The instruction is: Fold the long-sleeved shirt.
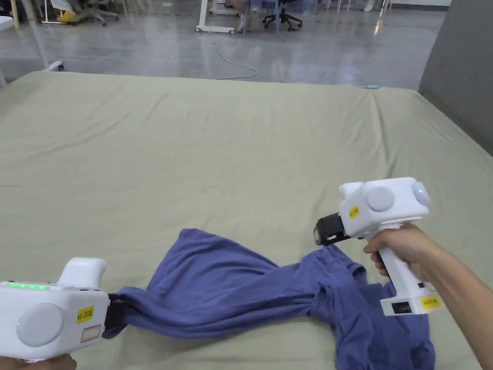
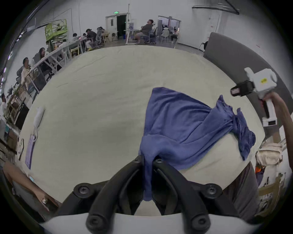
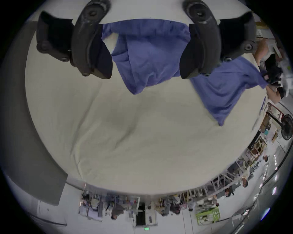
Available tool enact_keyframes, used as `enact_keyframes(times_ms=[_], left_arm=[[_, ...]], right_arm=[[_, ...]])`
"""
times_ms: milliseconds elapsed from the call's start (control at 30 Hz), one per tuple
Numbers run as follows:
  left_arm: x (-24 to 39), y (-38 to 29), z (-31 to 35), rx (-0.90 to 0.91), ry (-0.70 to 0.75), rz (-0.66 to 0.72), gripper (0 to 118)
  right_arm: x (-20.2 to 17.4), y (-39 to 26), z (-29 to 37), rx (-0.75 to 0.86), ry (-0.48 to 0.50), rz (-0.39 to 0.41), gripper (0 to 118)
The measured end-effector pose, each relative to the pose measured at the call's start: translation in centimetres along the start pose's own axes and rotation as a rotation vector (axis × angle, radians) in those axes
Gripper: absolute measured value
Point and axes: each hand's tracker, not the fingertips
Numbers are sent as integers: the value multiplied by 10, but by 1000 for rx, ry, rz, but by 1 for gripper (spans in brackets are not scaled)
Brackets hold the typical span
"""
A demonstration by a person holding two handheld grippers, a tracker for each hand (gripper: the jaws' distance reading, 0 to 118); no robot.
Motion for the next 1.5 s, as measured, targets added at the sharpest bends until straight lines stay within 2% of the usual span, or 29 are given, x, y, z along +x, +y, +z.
enact_keyframes(times_ms=[33, 67, 133, 167, 233, 367, 400, 433, 467, 600, 667, 767, 1000, 1133, 1200, 1400, 1500], left_arm=[[0, 0, -2, 0, -4, 6, 1], [-1, 0, -2, 0, -5, 14, 1], [-2, 0, -3, -3, -9, 25, 1], [-2, 1, -4, -4, -5, 38, 1], [-6, 1, -6, -7, -9, 45, 1], [-8, 4, -12, -12, 0, 51, 1], [-8, 5, -14, -15, 8, 56, 1], [-8, 7, -15, -17, 12, 59, 1], [-8, 9, -15, -15, 13, 60, 1], [-8, 35, 0, 95, -10, 84, 1], [-7, 61, 13, 167, -39, 79, 1], [-1, 109, 35, 270, -33, 56, 1], [22, 241, 86, 464, 10, 46, 1], [35, 318, 121, 597, 8, 31, 1], [42, 355, 134, 607, 63, 25, 1], [45, 436, 175, 660, 73, 69, 1], [44, 467, 200, 690, 77, 98, 1]], right_arm=[[1, 4, -12, -39, -4, -18, 87], [1, 7, -26, -79, -1, -25, 81], [1, 8, -49, -126, 25, 8, 75], [-1, 8, -60, -158, 7, 20, 72], [-4, 7, -77, -209, -46, 39, 56], [-13, 0, -74, -176, -51, 64, 53], [-13, -3, -67, -154, -18, 67, 42], [-13, -3, -65, -131, 12, 38, 12], [-14, -5, -62, -123, -33, 1, 0], [-12, -2, -26, -77, -30, 46, 0], [-1, 8, 12, 12, -9, 43, 0], [12, 25, 83, 160, -36, 56, 0], [39, 85, 229, 464, -81, 32, 0], [47, 141, 289, 599, -141, 2, 0], [52, 170, 312, 633, -154, -15, 0], [60, 231, 369, 772, -156, -115, 0], [65, 256, 393, 815, -200, -138, 0]])
